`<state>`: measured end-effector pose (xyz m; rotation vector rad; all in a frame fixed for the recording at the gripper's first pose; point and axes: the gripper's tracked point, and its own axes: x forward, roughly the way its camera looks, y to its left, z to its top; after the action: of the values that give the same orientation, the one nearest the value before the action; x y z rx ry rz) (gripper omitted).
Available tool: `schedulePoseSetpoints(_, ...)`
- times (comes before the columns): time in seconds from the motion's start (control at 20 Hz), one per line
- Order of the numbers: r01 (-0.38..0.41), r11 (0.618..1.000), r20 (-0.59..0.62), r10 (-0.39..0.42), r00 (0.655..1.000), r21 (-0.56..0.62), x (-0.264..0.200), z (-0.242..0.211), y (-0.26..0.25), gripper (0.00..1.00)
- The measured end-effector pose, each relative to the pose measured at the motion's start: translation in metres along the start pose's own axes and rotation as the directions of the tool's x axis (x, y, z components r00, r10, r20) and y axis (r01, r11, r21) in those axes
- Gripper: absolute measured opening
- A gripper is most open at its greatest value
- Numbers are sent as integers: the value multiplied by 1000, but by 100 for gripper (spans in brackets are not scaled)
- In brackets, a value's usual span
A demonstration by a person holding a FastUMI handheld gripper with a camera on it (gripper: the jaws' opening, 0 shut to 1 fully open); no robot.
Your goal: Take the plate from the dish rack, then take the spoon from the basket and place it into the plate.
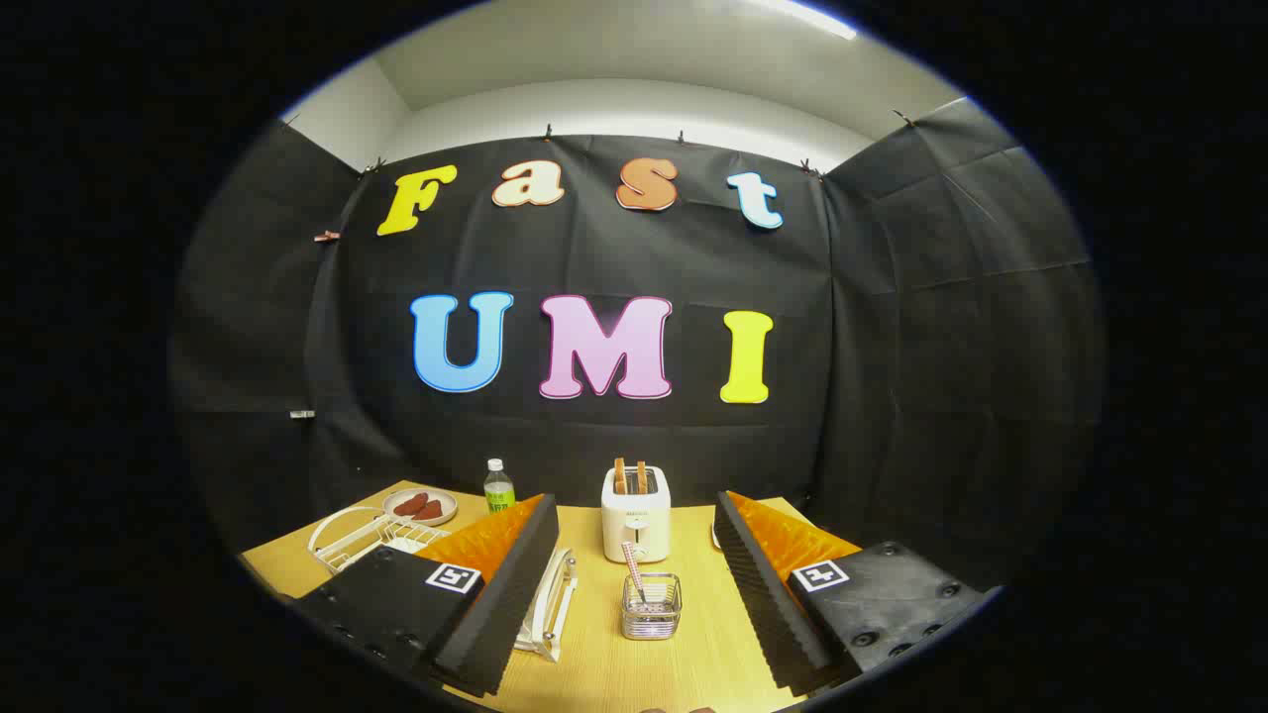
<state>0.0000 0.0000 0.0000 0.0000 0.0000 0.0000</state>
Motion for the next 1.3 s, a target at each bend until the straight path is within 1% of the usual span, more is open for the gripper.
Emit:
schedulePoseSetpoints(0.1, -16, 1000, -2, 16, 1000, -7, -2, 0, 3, 98)
schedulePoseSetpoints(0.25, -16, 1000, 0, 16, 1000, 9, -1, 2, 3, 98)
schedulePoseSetpoints(0.95, -27, 999, -57, 26, 998, -21, -14, -16, 8, 98)
schedulePoseSetpoints(1.3, -26, 1000, -81, 26, 996, 3, 4, -18, 9, 98)
